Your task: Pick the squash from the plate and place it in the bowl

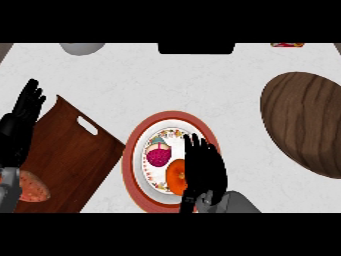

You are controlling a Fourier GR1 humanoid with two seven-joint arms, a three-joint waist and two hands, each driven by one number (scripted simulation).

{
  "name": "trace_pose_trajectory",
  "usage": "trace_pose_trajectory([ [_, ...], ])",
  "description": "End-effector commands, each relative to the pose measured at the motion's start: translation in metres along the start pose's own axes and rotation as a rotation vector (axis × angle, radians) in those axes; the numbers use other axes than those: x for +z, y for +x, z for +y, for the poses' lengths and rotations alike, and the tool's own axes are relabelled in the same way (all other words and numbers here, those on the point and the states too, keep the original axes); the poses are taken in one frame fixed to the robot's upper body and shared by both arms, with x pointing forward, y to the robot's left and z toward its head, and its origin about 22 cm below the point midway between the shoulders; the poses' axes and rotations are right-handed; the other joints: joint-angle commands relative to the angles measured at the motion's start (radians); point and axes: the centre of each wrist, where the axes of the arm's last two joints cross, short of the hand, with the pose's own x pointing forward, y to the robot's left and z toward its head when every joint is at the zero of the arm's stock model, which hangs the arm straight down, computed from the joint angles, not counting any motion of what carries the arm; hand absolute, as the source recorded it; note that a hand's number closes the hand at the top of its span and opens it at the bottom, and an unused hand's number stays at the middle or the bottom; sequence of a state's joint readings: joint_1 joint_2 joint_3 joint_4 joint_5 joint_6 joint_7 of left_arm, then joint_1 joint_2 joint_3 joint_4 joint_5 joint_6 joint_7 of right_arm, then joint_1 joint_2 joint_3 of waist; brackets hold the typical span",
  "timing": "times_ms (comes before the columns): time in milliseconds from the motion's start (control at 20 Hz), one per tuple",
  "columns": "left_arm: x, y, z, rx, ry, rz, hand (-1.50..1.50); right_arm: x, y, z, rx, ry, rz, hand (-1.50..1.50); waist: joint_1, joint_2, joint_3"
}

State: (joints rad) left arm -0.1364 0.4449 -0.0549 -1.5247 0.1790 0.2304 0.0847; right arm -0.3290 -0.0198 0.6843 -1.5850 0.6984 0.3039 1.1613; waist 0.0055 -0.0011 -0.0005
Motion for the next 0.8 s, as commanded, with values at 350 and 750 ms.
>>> trace_pose_trajectory([
  [350,0.003,0.0,0.009,0.0,-0.003,0.013,0.0,-0.012,0.0,0.005,-0.048,0.09,0.157,1.5,-0.001,0.0,0.0],
  [750,0.004,-0.005,0.0,-0.004,-0.001,0.002,0.0,-0.05,0.006,0.027,-0.044,0.029,0.07,1.5,0.004,0.002,0.001],
])
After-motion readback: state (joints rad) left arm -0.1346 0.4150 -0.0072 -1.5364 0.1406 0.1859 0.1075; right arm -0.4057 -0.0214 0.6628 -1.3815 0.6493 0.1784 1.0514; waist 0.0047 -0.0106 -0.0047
